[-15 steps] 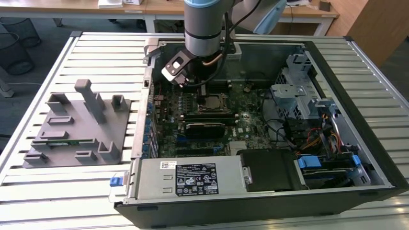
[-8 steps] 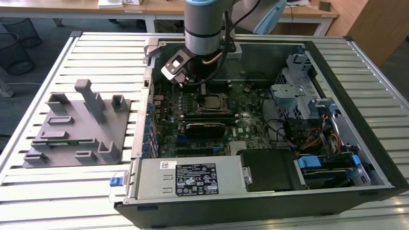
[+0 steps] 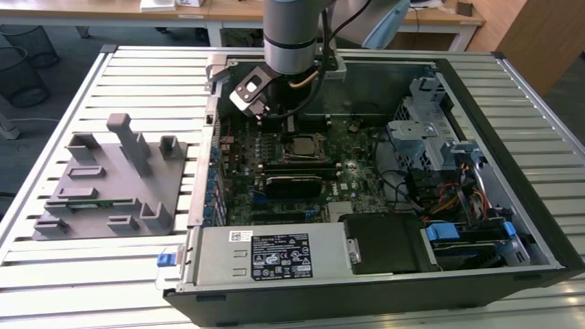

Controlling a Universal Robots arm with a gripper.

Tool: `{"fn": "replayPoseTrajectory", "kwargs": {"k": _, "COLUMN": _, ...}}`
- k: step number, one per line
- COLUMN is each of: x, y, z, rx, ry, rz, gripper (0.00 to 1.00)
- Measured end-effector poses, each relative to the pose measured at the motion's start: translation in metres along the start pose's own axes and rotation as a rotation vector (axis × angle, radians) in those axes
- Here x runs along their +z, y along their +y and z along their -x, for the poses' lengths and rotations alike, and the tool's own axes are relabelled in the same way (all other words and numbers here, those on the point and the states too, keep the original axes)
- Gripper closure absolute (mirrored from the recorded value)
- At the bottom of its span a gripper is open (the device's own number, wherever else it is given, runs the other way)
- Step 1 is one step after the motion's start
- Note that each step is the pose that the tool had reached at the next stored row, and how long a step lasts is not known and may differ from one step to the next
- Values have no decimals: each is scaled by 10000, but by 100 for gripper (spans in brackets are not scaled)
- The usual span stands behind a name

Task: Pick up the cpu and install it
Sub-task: 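Close the cpu cover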

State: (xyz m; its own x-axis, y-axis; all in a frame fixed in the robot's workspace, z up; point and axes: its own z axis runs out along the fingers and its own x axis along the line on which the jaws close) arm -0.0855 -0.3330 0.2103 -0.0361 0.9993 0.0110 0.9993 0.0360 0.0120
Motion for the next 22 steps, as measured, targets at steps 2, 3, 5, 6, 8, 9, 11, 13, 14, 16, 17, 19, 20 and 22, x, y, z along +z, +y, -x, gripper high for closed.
{"fn": "replayPoseTrajectory", "kwargs": {"k": 2, "x": 0, "y": 7, "z": 0, "rx": -1, "ry": 1, "rz": 0, "gripper": 89}}
{"fn": "replayPoseTrajectory", "kwargs": {"k": 3, "x": 0, "y": 13, "z": 0, "rx": -1, "ry": 0, "rz": 0, "gripper": 89}}
{"fn": "replayPoseTrajectory", "kwargs": {"k": 5, "x": 0, "y": 25, "z": 1, "rx": -1, "ry": 0, "rz": 0, "gripper": 89}}
{"fn": "replayPoseTrajectory", "kwargs": {"k": 6, "x": 0, "y": 32, "z": 1, "rx": -1, "ry": -1, "rz": 0, "gripper": 89}}
{"fn": "replayPoseTrajectory", "kwargs": {"k": 8, "x": 0, "y": 45, "z": 2, "rx": -1, "ry": -1, "rz": -1, "gripper": 89}}
{"fn": "replayPoseTrajectory", "kwargs": {"k": 9, "x": 1, "y": 52, "z": 2, "rx": -1, "ry": 0, "rz": 0, "gripper": 89}}
{"fn": "replayPoseTrajectory", "kwargs": {"k": 11, "x": 1, "y": 59, "z": 3, "rx": -1, "ry": 0, "rz": 0, "gripper": 89}}
{"fn": "replayPoseTrajectory", "kwargs": {"k": 13, "x": 1, "y": 71, "z": 3, "rx": -1, "ry": -1, "rz": 0, "gripper": 89}}
{"fn": "replayPoseTrajectory", "kwargs": {"k": 14, "x": 1, "y": 79, "z": 3, "rx": 0, "ry": -1, "rz": 0, "gripper": 89}}
{"fn": "replayPoseTrajectory", "kwargs": {"k": 16, "x": 1, "y": 94, "z": 4, "rx": 0, "ry": 0, "rz": 0, "gripper": 89}}
{"fn": "replayPoseTrajectory", "kwargs": {"k": 17, "x": 1, "y": 101, "z": 4, "rx": 0, "ry": 0, "rz": 0, "gripper": 89}}
{"fn": "replayPoseTrajectory", "kwargs": {"k": 19, "x": 1, "y": 119, "z": 4, "rx": -1, "ry": -1, "rz": -1, "gripper": 89}}
{"fn": "replayPoseTrajectory", "kwargs": {"k": 20, "x": 1, "y": 129, "z": 5, "rx": 0, "ry": -1, "rz": 0, "gripper": 89}}
{"fn": "replayPoseTrajectory", "kwargs": {"k": 22, "x": 2, "y": 150, "z": 5, "rx": -1, "ry": 0, "rz": 0, "gripper": 89}}
